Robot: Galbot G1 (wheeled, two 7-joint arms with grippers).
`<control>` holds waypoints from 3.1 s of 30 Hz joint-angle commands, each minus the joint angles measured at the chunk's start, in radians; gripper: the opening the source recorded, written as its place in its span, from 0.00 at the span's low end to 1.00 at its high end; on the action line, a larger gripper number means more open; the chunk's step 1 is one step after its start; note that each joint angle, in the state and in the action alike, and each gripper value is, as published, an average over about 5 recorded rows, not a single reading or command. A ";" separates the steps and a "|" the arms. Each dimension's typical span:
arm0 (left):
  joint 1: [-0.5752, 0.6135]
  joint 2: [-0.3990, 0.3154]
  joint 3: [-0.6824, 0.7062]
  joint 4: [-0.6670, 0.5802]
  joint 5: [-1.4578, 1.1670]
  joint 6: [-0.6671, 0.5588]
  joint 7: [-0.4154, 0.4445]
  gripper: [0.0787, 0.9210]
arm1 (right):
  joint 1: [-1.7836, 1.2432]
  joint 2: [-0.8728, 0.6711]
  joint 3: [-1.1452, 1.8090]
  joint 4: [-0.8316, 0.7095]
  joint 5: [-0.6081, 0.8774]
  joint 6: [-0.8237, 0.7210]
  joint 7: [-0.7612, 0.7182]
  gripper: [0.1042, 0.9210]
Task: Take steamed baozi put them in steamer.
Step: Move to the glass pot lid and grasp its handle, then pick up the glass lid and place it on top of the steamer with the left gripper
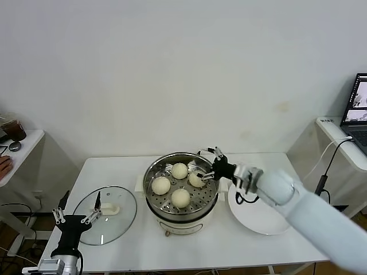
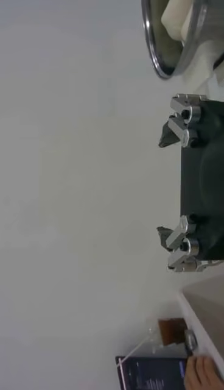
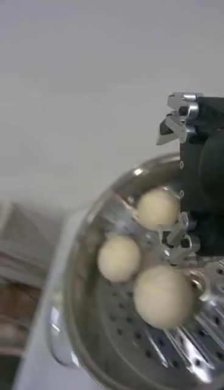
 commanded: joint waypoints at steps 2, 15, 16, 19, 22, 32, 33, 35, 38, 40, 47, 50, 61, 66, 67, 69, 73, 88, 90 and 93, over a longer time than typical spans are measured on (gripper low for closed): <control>0.007 -0.007 0.014 0.007 0.047 -0.033 -0.007 0.88 | -0.790 0.455 0.859 0.057 -0.302 0.514 0.057 0.88; -0.023 0.062 -0.106 0.225 0.954 -0.142 -0.165 0.88 | -1.017 0.696 1.113 0.150 -0.191 0.384 0.069 0.88; -0.018 0.076 -0.112 0.247 1.009 -0.146 -0.166 0.88 | -1.028 0.702 1.113 0.147 -0.192 0.376 0.069 0.88; 0.003 0.112 -0.110 0.299 1.156 -0.162 -0.187 0.88 | -1.054 0.715 1.112 0.138 -0.194 0.360 0.072 0.88; 0.009 0.135 -0.096 0.340 1.298 -0.181 -0.215 0.88 | -1.069 0.723 1.111 0.133 -0.191 0.348 0.079 0.88; -0.121 0.201 0.018 0.450 1.475 -0.190 -0.160 0.88 | -1.086 0.731 1.095 0.061 -0.171 0.346 0.101 0.88; -0.138 0.205 0.027 0.465 1.477 -0.189 -0.153 0.88 | -1.088 0.732 1.090 0.056 -0.169 0.347 0.101 0.88; -0.172 0.213 0.042 0.495 1.481 -0.188 -0.145 0.88 | -1.093 0.733 1.081 0.057 -0.170 0.347 0.100 0.88; -0.227 0.222 0.061 0.543 1.488 -0.187 -0.142 0.88 | -1.094 0.734 1.071 0.062 -0.172 0.345 0.098 0.88; -0.264 0.226 0.071 0.573 1.492 -0.186 -0.142 0.88 | -1.095 0.734 1.064 0.068 -0.174 0.343 0.096 0.88; -0.376 0.229 0.102 0.653 1.502 -0.175 -0.144 0.88 | -1.099 0.741 1.042 0.092 -0.180 0.337 0.091 0.88; -0.423 0.226 0.116 0.688 1.507 -0.169 -0.146 0.88 | -1.102 0.745 1.035 0.101 -0.185 0.335 0.089 0.88; -0.535 0.212 0.156 0.828 1.520 -0.146 -0.146 0.88 | -1.110 0.745 1.034 0.101 -0.193 0.339 0.083 0.88; -0.537 0.207 0.155 0.846 1.521 -0.138 -0.143 0.85 | -1.108 0.744 1.033 0.100 -0.192 0.338 0.082 0.88; -0.535 0.206 0.154 0.846 1.520 -0.137 -0.143 0.83 | -1.107 0.744 1.033 0.099 -0.192 0.338 0.081 0.88; -0.531 0.204 0.152 0.847 1.519 -0.134 -0.144 0.76 | -1.106 0.744 1.031 0.098 -0.192 0.339 0.081 0.88; -0.525 0.199 0.147 0.847 1.500 -0.125 -0.152 0.62 | -1.104 0.744 1.026 0.099 -0.191 0.343 0.082 0.88; -0.417 0.223 0.145 0.661 1.288 -0.040 -0.184 0.13 | -1.109 0.748 0.994 0.110 -0.201 0.359 0.089 0.88; -0.372 0.237 0.136 0.592 1.257 -0.009 -0.188 0.12 | -1.113 0.747 0.989 0.116 -0.203 0.359 0.090 0.88; -0.291 0.267 0.112 0.471 1.211 0.071 -0.197 0.12 | -1.117 0.746 0.982 0.123 -0.208 0.360 0.091 0.88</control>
